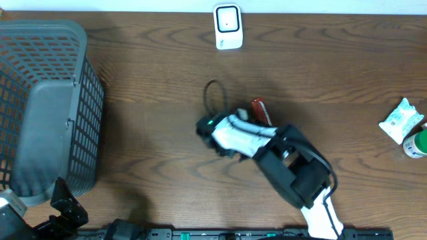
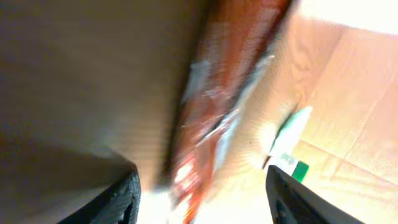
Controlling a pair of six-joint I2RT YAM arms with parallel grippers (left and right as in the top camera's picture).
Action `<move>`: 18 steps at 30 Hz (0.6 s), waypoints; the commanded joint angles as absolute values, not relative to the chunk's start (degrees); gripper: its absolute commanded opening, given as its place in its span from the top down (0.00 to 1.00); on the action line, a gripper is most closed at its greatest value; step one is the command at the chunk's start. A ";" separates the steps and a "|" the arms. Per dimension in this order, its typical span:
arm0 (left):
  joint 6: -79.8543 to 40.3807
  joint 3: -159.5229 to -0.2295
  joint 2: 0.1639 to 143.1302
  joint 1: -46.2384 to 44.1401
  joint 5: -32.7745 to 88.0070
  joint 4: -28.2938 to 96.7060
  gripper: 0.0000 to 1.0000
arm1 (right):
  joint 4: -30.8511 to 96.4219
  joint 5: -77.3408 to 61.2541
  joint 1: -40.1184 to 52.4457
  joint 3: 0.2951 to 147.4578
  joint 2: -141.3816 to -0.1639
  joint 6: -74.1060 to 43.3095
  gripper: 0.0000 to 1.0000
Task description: Scan the item barcode
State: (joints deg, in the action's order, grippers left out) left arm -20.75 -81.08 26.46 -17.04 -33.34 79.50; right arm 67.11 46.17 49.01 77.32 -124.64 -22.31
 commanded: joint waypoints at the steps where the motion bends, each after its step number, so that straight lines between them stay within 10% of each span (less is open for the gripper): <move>1: -20.25 -81.43 26.50 -16.99 -33.67 79.50 0.02 | 68.25 34.15 55.07 79.81 -125.89 -24.23 0.37; 9: -20.25 -81.43 26.50 -16.99 -33.67 79.50 0.02 | 73.43 33.17 55.96 87.74 -125.89 -31.18 0.32; 15: -20.25 -81.43 26.50 -16.99 -33.67 79.50 0.02 | 75.94 34.50 46.57 97.17 -125.89 -31.24 0.99; 18: -20.25 -81.43 26.50 -16.99 -33.67 79.50 0.02 | 75.59 37.23 42.35 98.98 -125.89 -31.27 0.99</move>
